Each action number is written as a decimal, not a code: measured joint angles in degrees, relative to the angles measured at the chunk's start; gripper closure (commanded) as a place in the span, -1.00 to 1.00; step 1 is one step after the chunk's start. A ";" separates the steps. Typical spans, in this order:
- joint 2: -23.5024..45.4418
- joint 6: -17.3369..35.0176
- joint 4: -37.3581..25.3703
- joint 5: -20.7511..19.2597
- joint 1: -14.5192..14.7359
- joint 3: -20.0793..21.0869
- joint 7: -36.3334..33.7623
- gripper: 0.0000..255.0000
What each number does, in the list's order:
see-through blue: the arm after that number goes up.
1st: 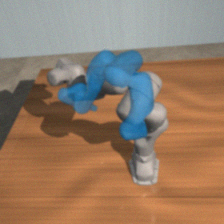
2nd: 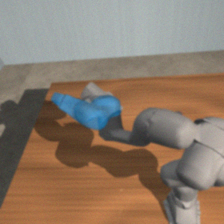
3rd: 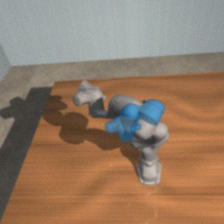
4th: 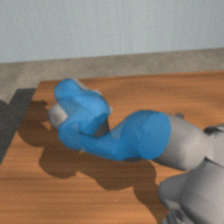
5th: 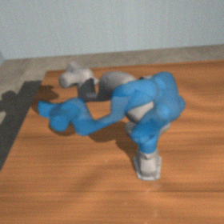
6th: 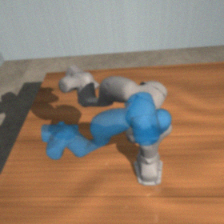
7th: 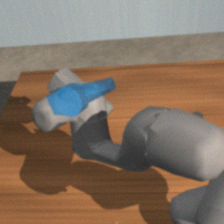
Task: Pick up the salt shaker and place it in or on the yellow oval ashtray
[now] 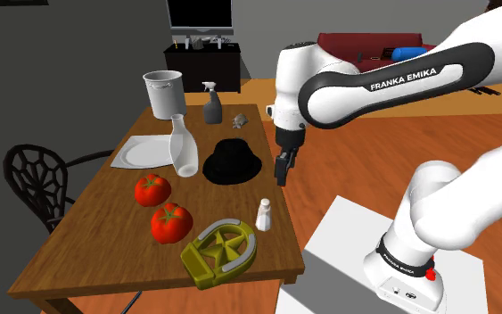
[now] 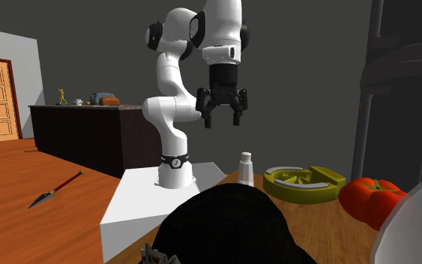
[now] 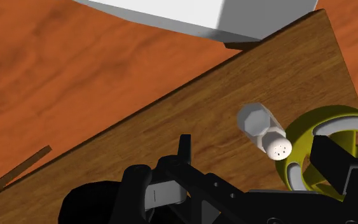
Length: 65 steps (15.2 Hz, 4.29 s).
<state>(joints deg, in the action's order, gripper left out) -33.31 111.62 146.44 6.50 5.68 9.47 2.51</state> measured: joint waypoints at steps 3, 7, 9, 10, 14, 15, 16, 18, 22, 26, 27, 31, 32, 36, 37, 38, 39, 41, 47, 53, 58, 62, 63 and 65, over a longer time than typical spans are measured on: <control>3.67 6.62 1.86 2.41 1.38 1.20 -0.33 -1.00; 9.09 12.81 1.32 4.63 2.79 2.88 -1.18 -1.00; 9.94 14.70 2.23 4.96 2.98 3.15 -1.18 -1.00; 10.48 15.63 2.60 5.03 3.01 3.27 -1.17 -1.00; 12.63 19.14 3.94 5.22 3.05 3.64 -1.05 -1.00; 12.75 19.53 4.21 5.28 3.08 3.68 -1.04 -1.00; 12.89 19.78 4.31 5.31 3.11 3.74 -1.08 -1.00; 12.97 19.92 4.36 5.32 3.12 3.77 -1.09 -1.00; 12.98 19.96 4.37 5.32 3.12 3.77 -1.09 1.00; 12.99 19.97 4.35 5.32 3.11 3.77 -1.09 1.00; 12.99 19.97 4.35 5.31 3.11 3.77 -1.09 1.00; 12.99 19.97 4.35 5.31 3.11 3.76 -1.09 1.00; 12.68 19.46 4.15 5.29 3.11 3.72 -1.12 1.00; 10.76 16.16 2.77 5.12 3.07 3.39 -1.24 1.00; 10.43 15.43 2.37 5.08 3.08 3.36 -1.34 1.00; 9.87 14.50 1.99 5.04 3.08 3.26 -1.37 1.00; 9.42 13.67 1.60 5.01 3.09 3.20 -1.44 1.00; 8.44 11.80 0.70 4.90 3.08 3.04 -1.57 1.00; 6.70 6.68 -2.67 4.46 2.91 2.53 -1.86 1.00; 5.24 1.80 -6.10 4.07 2.78 2.04 -2.15 1.00; 7.53 -0.09 -10.62 4.32 3.49 4.03 -5.09 1.00; 13.07 -0.93 -17.55 4.05 4.32 7.45 -9.95 1.00; 14.84 -1.43 -19.98 3.87 4.68 8.67 -11.74 1.00; 17.01 -1.97 -22.94 3.50 5.18 10.26 -14.24 1.00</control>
<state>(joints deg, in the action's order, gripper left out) -16.30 109.65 123.50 9.99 10.86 19.73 -11.74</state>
